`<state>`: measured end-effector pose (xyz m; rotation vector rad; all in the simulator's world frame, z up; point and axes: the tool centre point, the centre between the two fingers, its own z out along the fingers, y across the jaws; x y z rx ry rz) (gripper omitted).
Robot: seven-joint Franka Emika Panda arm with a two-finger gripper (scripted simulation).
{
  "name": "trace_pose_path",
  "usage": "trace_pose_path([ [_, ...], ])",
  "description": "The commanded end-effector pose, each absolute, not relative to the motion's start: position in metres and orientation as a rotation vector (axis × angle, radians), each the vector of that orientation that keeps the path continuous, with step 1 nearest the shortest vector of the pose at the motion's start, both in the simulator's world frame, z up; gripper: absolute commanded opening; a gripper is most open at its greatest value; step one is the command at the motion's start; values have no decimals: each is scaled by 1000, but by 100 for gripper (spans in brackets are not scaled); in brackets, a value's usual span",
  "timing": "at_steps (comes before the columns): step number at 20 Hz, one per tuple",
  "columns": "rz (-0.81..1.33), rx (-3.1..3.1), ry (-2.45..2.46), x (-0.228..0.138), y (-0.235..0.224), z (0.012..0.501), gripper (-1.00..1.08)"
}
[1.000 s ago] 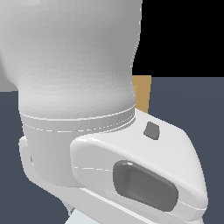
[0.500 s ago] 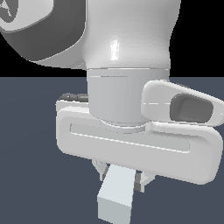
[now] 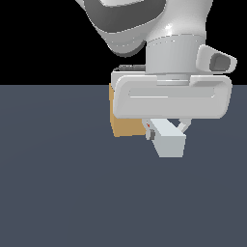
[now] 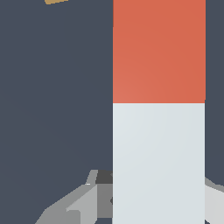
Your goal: Insert the peg into the horizontal hole in a box.
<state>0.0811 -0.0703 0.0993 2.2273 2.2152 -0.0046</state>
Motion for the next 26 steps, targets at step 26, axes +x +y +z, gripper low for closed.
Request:
trace_pose_path([
  [26,-3,2006,2420,106,7,133,-100],
])
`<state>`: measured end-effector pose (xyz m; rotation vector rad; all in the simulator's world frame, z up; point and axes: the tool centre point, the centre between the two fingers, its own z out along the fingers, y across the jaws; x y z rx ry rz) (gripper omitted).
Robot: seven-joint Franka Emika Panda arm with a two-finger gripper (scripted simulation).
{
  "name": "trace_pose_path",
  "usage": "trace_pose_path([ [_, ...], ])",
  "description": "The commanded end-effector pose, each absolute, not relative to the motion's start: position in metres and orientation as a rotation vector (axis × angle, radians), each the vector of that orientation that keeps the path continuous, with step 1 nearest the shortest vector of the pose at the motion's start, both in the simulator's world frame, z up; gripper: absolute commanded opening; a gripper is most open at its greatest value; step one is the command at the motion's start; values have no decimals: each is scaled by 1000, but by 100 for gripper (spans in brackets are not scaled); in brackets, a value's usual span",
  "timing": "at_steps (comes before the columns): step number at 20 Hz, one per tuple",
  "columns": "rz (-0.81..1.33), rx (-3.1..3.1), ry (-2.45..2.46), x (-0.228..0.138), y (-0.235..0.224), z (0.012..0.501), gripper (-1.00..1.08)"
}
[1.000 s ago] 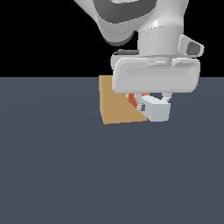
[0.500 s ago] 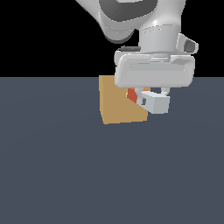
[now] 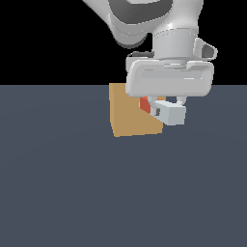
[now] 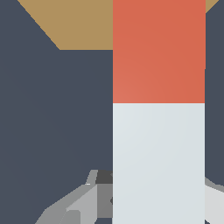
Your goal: Insert the peg into the horizontal hole in a box.
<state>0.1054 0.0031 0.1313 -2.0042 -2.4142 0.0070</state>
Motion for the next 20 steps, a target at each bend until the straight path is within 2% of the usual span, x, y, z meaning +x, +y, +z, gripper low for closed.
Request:
trace_pose_path([
  [1,3,-2004,-2418,105,11,133,-100],
  [12,-1,-2005,-2420,89,93,136,-100],
  [20,-1,-2005,-2420,88,108,135,-100],
])
